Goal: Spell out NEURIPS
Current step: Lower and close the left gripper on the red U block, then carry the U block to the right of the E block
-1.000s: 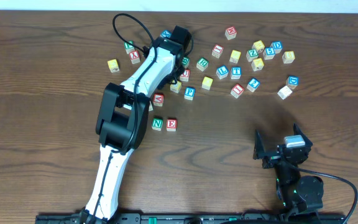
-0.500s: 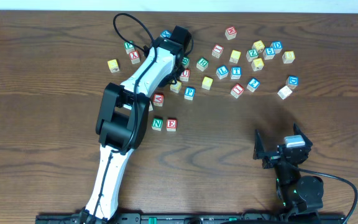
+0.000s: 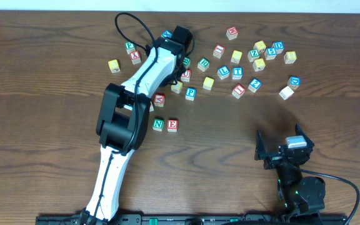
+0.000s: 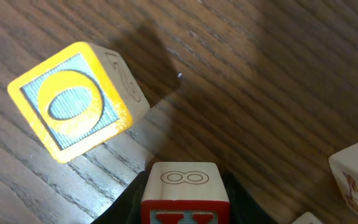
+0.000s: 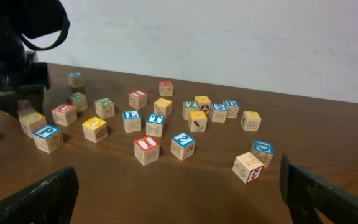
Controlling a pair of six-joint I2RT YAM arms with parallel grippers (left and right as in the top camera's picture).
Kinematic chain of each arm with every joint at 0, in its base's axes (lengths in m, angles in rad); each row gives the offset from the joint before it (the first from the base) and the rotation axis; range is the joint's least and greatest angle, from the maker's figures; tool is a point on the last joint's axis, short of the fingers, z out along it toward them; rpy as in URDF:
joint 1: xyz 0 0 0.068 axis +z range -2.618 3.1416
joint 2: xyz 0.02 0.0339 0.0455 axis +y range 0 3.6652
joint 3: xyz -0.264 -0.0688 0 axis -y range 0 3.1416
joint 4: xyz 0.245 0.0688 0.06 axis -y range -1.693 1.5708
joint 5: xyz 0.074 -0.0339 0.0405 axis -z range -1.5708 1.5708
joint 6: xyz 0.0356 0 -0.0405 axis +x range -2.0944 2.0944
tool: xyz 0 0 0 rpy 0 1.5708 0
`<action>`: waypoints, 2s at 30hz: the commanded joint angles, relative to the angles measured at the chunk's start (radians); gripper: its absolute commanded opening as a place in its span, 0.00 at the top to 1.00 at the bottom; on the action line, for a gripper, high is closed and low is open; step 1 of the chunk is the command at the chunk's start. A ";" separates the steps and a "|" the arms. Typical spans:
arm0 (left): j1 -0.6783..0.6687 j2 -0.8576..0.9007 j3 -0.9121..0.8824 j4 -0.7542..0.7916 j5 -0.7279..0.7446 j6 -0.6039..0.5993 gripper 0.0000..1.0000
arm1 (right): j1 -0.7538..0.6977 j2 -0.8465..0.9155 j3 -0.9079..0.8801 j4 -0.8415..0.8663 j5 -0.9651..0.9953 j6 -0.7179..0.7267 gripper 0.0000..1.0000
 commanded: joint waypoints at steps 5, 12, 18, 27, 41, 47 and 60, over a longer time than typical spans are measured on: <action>0.002 -0.117 0.000 -0.005 0.005 0.239 0.87 | -0.008 -0.004 -0.001 -0.003 0.009 0.013 0.01; -0.001 -0.283 0.000 -0.088 0.005 0.475 0.87 | -0.008 -0.004 -0.001 -0.003 0.009 0.013 0.01; -0.014 -0.354 0.000 -0.261 0.068 0.559 0.87 | -0.008 -0.004 -0.001 -0.003 0.009 0.013 0.01; -0.101 -0.351 -0.037 -0.410 0.114 0.581 0.92 | -0.008 -0.004 -0.001 -0.003 0.009 0.013 0.01; -0.321 -0.351 -0.287 -0.195 0.087 0.398 0.93 | -0.008 -0.004 -0.001 -0.003 0.009 0.013 0.01; -0.395 -0.351 -0.353 -0.107 0.029 0.298 0.92 | -0.008 -0.004 -0.001 -0.003 0.009 0.013 0.01; -0.483 -0.351 -0.489 0.026 -0.136 0.166 0.92 | -0.008 -0.004 -0.001 -0.003 0.009 0.013 0.01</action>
